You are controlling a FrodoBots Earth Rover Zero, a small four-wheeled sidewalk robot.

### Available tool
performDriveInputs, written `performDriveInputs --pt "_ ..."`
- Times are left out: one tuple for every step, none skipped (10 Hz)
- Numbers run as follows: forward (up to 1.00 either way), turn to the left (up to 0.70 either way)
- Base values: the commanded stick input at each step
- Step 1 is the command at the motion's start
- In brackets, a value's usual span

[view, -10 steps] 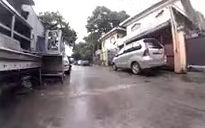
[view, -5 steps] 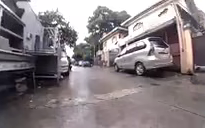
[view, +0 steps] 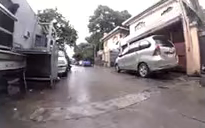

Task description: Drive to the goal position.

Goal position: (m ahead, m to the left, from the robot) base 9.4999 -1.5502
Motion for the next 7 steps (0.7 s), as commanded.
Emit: performDriveInputs --pt "0.70 0.00" --pt "0.70 0.00" --pt "0.70 0.00" --pt "0.70 0.00" --pt "0.70 0.00" --pt "0.83 0.00" --pt "0.85 0.00"
